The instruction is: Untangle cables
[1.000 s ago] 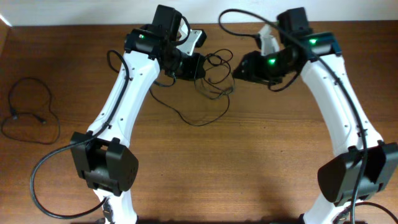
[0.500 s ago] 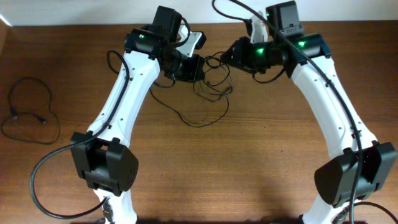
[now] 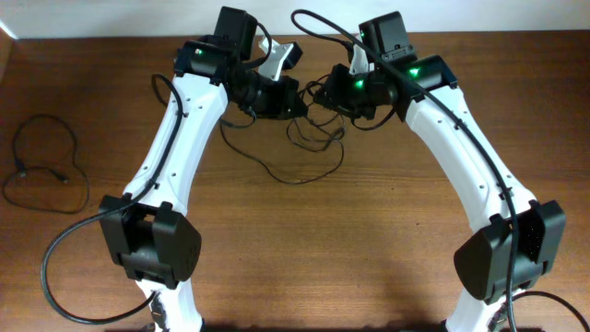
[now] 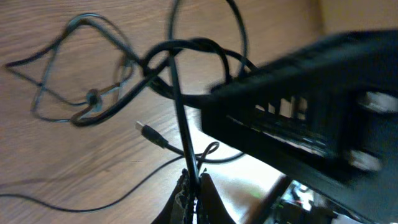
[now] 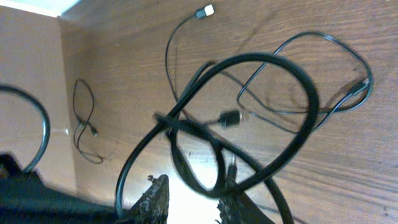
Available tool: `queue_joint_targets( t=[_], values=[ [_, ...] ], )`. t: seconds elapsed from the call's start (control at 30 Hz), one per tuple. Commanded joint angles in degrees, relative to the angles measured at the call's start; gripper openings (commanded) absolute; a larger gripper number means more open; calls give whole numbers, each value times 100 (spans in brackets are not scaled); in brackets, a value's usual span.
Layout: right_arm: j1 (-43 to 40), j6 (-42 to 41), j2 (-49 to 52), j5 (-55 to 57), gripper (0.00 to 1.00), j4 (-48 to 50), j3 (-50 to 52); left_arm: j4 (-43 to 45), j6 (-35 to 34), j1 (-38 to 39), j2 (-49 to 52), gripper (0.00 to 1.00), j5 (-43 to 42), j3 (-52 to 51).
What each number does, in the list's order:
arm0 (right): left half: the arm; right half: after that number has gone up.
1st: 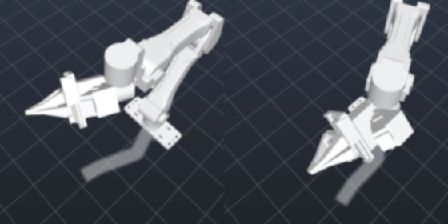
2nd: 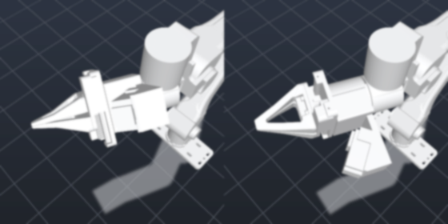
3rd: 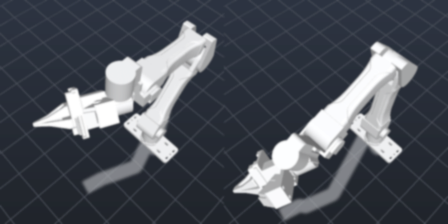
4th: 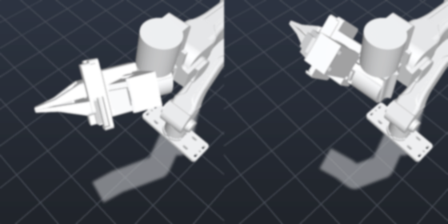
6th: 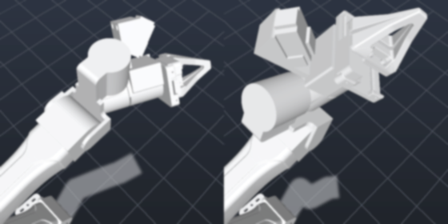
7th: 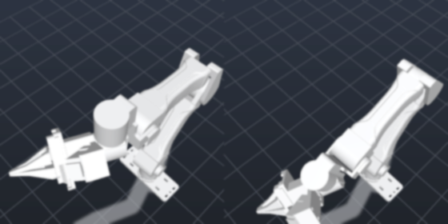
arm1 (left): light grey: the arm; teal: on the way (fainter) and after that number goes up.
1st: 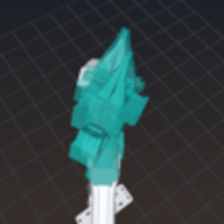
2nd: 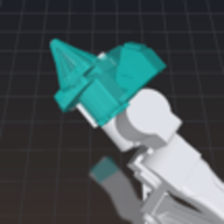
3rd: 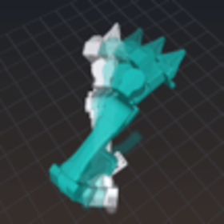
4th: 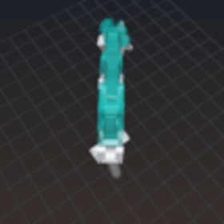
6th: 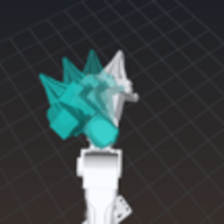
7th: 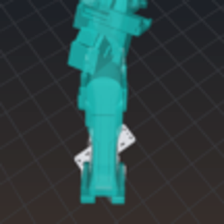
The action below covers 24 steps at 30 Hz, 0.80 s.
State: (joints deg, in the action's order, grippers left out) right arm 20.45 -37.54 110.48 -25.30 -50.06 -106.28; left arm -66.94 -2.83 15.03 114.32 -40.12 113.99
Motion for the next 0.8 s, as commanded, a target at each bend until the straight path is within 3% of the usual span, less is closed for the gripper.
queue_joint_targets(
  t=[0.0, 0.3, 0.47, 0.5, 0.77],
  values=[
    [17, -87, 146, 203, 28, 149, 26, -7, -35, -2, -87, 0, -726, 48],
    [9, -85, 155, 955, 27, 562, 26, -197, -31, -2, -87, 0, -1008, 48],
    [4, -22, 155, 1285, 8, 468, 26, -256, 144, -20, -87, 0, -1001, 48],
    [4, -15, 155, 1360, 4, 374, 26, -328, 275, -50, -87, 0, -844, 48],
    [-341, 1113, 120, 1152, 4, -769, 24, -472, 286, -730, -87, 0, 2334, 48]
  ],
)
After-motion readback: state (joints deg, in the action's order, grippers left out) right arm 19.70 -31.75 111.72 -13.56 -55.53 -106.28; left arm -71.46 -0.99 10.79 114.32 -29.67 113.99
